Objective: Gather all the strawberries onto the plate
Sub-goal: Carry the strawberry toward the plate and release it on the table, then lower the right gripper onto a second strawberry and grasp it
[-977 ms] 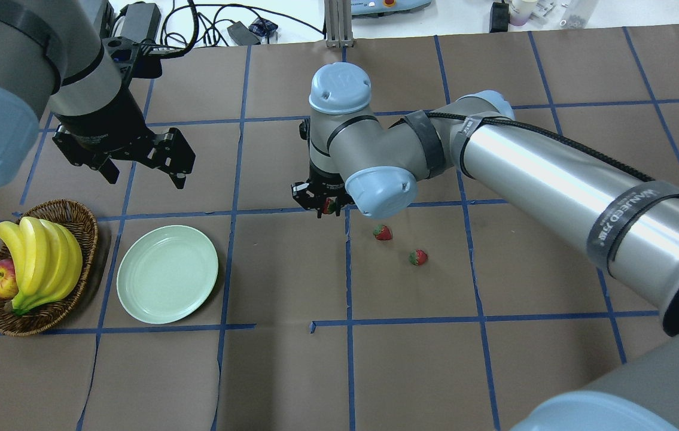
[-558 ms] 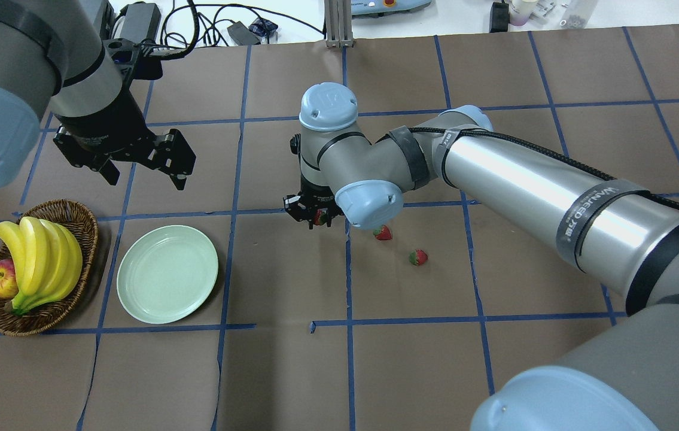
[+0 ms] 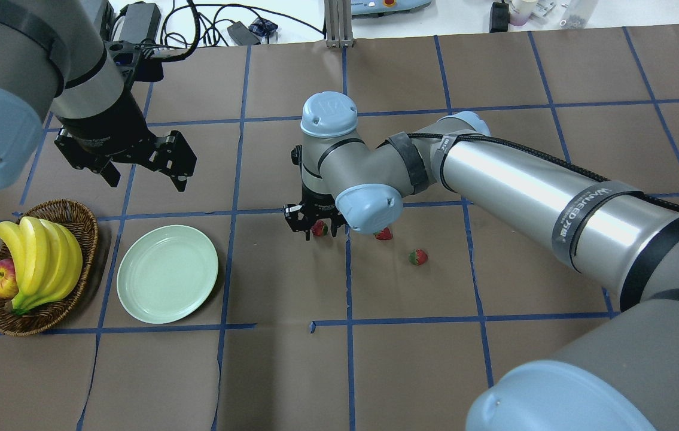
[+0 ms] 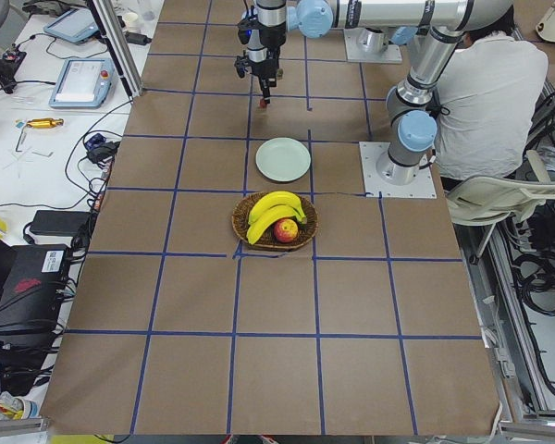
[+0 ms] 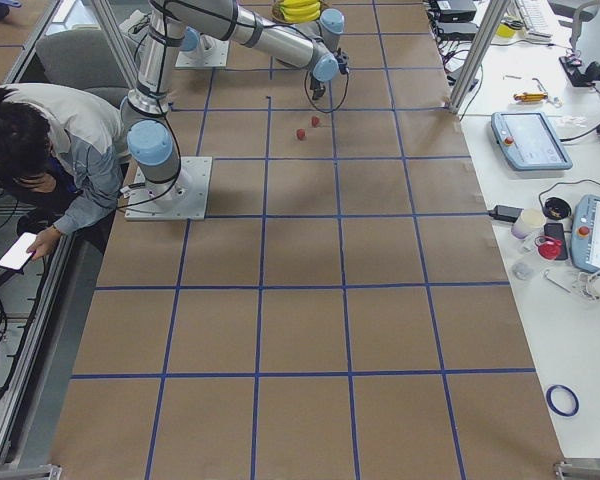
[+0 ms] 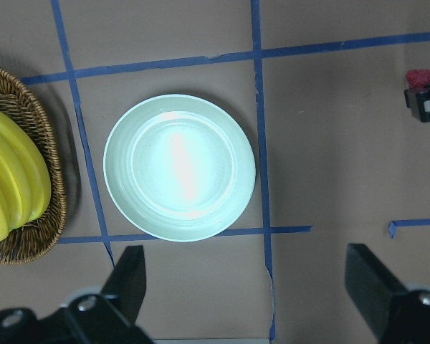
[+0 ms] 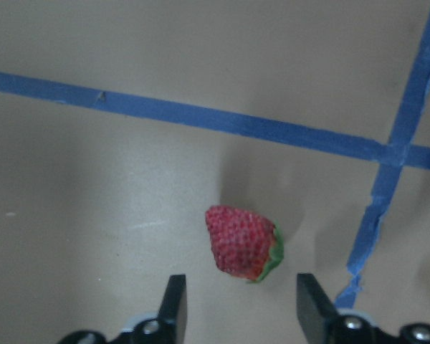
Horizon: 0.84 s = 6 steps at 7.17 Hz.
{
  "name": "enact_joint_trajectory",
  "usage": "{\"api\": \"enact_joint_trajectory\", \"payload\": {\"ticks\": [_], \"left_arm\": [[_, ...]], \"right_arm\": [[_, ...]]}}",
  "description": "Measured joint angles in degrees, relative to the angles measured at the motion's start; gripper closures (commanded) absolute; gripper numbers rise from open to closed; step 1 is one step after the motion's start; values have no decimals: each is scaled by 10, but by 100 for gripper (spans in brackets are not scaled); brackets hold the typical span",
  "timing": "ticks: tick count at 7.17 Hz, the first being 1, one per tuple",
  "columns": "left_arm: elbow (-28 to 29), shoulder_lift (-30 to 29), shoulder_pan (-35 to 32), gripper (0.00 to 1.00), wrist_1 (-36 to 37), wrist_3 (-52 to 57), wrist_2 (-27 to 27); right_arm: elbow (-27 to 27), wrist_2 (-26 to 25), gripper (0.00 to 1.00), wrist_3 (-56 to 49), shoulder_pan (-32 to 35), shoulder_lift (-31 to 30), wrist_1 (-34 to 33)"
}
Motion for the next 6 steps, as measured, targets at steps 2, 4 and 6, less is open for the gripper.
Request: {"api": "enact_joint_trajectory", "payload": {"ticks": [2, 4, 6], "left_arm": [[-1, 0, -1, 0, -1, -1, 1], [-1, 0, -1, 0, -1, -1, 1], [-2, 0, -2, 0, -2, -1, 1]], "right_arm": [[-1, -1, 0, -1, 0, -4, 9], [-5, -14, 0, -17, -3, -32, 32], [-5, -73, 0, -101, -15, -58, 71]]}}
